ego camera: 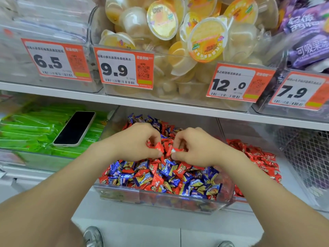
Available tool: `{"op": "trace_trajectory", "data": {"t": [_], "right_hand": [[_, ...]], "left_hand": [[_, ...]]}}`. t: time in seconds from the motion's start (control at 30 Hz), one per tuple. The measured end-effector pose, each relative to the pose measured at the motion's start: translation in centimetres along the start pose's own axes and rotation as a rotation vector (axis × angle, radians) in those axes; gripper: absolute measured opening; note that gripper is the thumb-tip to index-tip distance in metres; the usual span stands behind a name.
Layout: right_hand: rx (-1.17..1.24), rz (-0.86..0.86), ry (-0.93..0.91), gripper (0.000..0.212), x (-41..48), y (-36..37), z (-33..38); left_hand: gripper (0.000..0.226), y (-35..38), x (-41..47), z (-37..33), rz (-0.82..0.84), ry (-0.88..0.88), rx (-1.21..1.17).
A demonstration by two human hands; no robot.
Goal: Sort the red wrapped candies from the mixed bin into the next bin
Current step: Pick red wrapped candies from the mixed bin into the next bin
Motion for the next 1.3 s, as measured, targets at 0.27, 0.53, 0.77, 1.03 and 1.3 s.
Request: {"op": "trace_trajectory", "data": {"t": [0.27, 0.53, 0.77, 1.03, 1.3], "right_hand": [[0.189, -0.023, 0.068, 0.032, -2.1, -2.0, -0.6], [-0.186, 0.193, 0.100, 0.049, -2.6, 1.6, -0.2], [0.047, -0.003, 0.033, 0.018, -2.1, -0.2, -0.6], [-0.123, -0.039, 0.084, 0.039, 1.2, 1.1, -0.3], [-0.344, 0.125, 0.171, 0.053, 3.1, 2.8, 1.2]], "left_hand": [[0.022, -0.2, 0.0, 0.7, -0.003, -0.122, -0.133], [0.054, 3.4, 1.6, 0.7, 0.093, -0.161, -0.002], [0.022, 2.9, 1.2, -0.1, 0.109, -0.125, -0.022], [0.019, 0.8, -0.1, 2.2, -0.117, -0.227, -0.114], [0.051, 3.4, 1.0, 3.8, 0.075, -0.267, -0.074]]}}
Point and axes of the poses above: each hand's wrist, its own x-axis towards the middle knuckle, its own y-axis out of the palm, z = x × y, the point moved 6 cm from there along x, towards the middle knuckle, and after that the axes turned 11 degrees about z, right-handed, at the moved point
